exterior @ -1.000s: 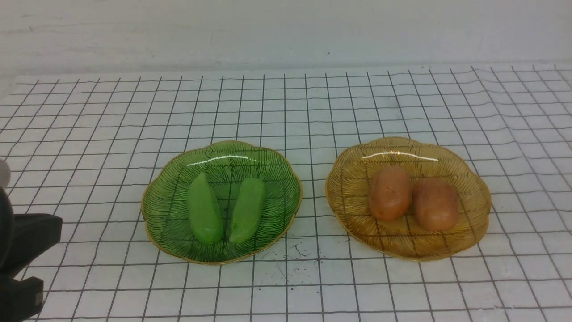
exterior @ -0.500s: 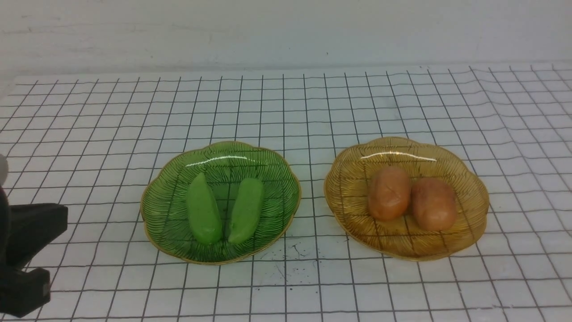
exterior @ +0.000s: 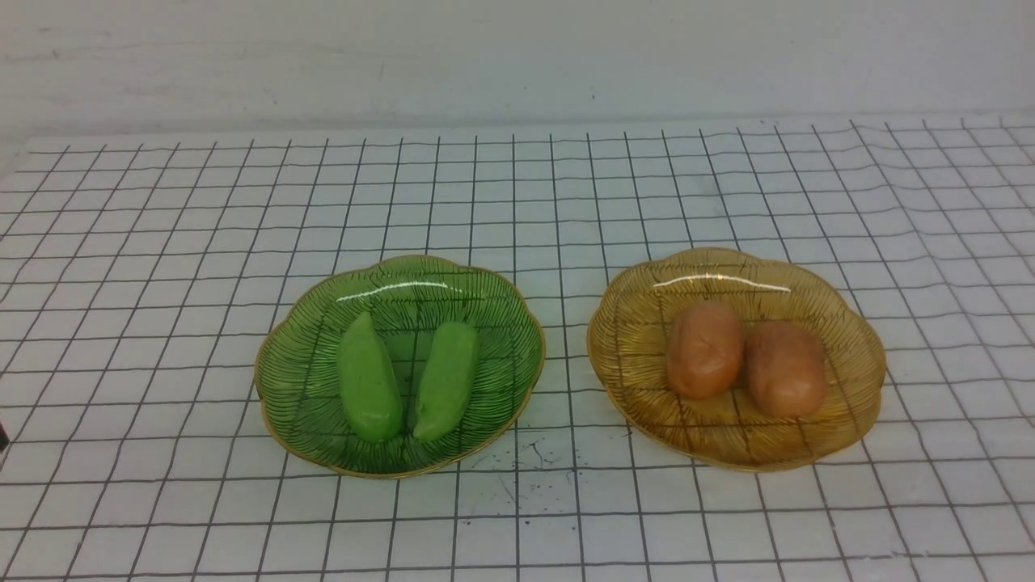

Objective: Put different types of vegetables on the plate.

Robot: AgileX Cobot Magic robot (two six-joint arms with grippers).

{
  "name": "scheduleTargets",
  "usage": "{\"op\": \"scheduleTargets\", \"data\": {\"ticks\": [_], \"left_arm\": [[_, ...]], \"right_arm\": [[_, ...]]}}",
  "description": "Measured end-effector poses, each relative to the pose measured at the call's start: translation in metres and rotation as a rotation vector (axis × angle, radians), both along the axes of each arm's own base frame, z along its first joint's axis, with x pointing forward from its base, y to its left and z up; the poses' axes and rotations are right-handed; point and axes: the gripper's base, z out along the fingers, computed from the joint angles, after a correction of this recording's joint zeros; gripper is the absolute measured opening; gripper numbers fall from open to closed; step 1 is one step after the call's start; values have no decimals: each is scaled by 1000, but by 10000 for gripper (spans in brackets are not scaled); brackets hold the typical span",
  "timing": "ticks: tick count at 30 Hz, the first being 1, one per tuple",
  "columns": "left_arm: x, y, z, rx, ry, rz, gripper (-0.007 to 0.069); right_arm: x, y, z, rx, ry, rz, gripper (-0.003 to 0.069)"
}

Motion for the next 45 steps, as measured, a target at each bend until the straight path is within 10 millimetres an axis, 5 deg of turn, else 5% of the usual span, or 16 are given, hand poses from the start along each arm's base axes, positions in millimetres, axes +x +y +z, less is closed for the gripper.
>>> {"op": "scheduleTargets", "data": {"ticks": [19, 26, 32, 45], "left_arm": [[3, 1, -10, 28, 1, 14, -8], [12, 5, -70, 116, -48, 79, -8], [17, 12, -144, 76, -33, 216, -8], [14, 16, -166, 134, 143, 272, -8]], "right_arm": [[0, 0, 0, 0, 0, 0, -14], [0, 0, 0, 0, 0, 0, -14], [0, 0, 0, -1, 3, 0, -14], [0, 0, -1, -1, 6, 0, -14]]}}
